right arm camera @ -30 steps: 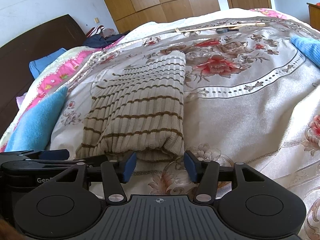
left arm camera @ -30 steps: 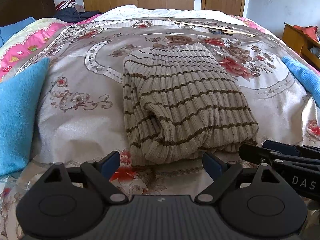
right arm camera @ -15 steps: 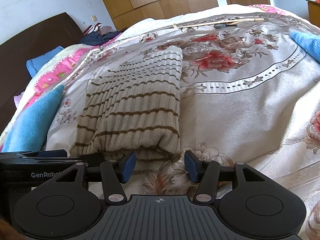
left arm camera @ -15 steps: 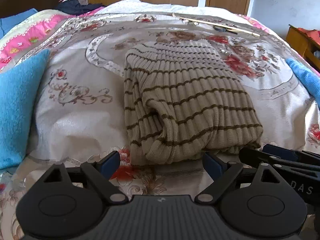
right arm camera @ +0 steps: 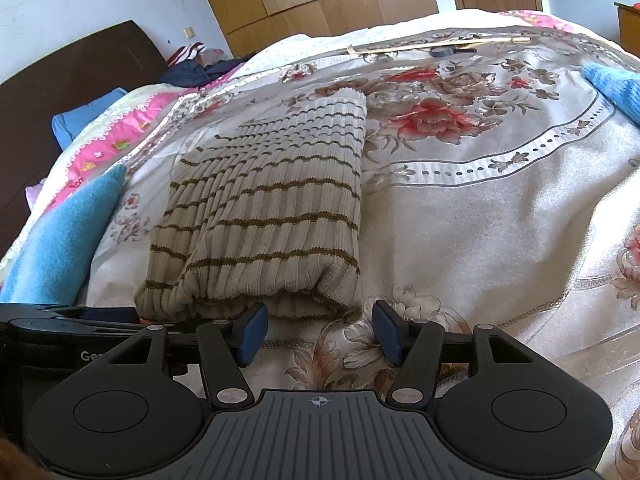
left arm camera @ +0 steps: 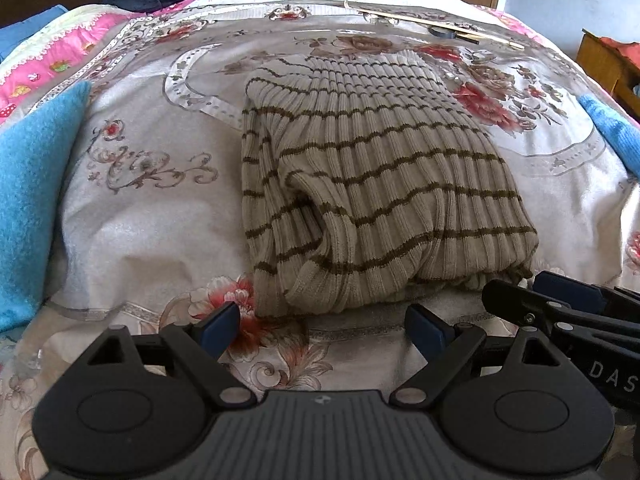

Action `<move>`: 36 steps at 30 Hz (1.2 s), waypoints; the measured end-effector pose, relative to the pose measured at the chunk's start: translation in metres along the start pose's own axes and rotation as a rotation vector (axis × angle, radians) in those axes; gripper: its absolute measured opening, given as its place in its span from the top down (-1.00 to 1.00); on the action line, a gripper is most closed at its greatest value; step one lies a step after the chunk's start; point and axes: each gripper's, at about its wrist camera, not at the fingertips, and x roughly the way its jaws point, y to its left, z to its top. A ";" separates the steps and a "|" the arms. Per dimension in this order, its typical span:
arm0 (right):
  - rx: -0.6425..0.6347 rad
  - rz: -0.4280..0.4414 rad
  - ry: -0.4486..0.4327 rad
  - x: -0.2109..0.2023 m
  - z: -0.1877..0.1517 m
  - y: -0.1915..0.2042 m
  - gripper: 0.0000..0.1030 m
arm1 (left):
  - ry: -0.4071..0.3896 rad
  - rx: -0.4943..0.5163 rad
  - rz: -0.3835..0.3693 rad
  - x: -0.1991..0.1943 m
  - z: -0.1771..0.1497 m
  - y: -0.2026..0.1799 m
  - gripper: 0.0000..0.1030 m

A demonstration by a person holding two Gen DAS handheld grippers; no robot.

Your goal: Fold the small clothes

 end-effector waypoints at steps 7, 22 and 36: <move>0.002 -0.021 0.018 -0.003 0.002 0.002 -0.13 | 0.011 -0.001 -0.013 -0.001 0.000 0.001 -0.92; -0.017 -0.034 0.001 -0.015 0.015 0.024 -0.17 | 0.010 -0.051 -0.053 -0.002 0.003 0.011 -0.93; 0.033 -0.008 0.037 -0.004 0.005 0.011 -0.17 | 0.005 -0.010 0.009 -0.001 0.000 0.005 -0.94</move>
